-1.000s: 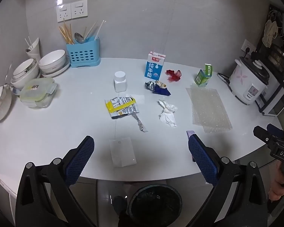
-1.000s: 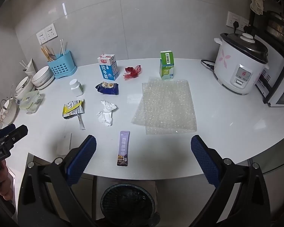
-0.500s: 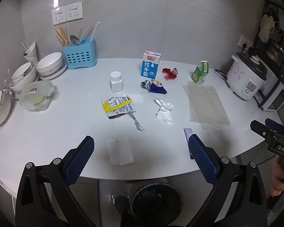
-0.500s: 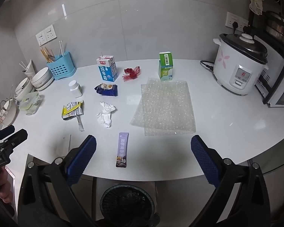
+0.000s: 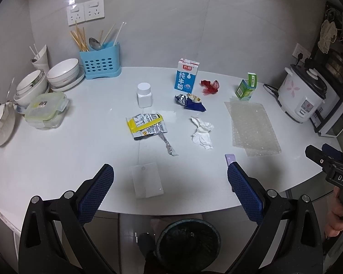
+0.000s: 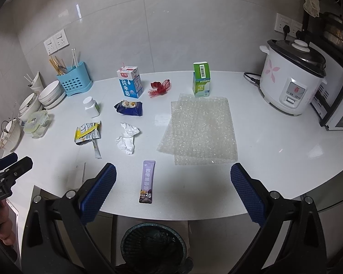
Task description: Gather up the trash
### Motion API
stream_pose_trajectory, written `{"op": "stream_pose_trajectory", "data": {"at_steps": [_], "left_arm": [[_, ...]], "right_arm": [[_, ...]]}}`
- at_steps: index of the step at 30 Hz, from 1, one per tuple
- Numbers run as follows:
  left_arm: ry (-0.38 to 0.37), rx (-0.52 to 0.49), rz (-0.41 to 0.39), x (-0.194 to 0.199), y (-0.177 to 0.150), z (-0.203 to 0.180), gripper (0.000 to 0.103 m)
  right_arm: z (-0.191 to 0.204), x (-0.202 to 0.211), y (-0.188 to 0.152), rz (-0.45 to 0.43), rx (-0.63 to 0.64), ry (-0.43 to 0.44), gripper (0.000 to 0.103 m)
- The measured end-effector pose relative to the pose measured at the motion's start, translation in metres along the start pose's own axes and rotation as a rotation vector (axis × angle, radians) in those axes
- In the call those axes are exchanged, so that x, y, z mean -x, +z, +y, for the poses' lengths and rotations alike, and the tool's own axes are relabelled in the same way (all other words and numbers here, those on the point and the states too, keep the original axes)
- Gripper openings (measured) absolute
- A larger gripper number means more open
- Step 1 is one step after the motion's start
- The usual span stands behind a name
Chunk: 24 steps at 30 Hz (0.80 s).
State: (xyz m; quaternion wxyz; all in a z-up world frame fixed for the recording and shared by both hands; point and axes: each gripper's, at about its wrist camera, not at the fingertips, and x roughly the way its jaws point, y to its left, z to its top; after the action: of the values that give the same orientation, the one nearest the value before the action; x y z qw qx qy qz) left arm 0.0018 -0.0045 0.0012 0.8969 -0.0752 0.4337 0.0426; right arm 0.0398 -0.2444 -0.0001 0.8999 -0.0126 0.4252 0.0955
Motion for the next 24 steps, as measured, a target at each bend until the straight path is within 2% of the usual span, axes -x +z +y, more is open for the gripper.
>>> {"op": "stream_pose_trajectory", "data": {"at_steps": [24], "left_arm": [[0.004,-0.005,0.009,0.0000,-0.0019,-0.0054,0.097]], "right_arm": [[-0.0085,0.0025,0.0062,-0.008,-0.005,-0.011,0.096]]}}
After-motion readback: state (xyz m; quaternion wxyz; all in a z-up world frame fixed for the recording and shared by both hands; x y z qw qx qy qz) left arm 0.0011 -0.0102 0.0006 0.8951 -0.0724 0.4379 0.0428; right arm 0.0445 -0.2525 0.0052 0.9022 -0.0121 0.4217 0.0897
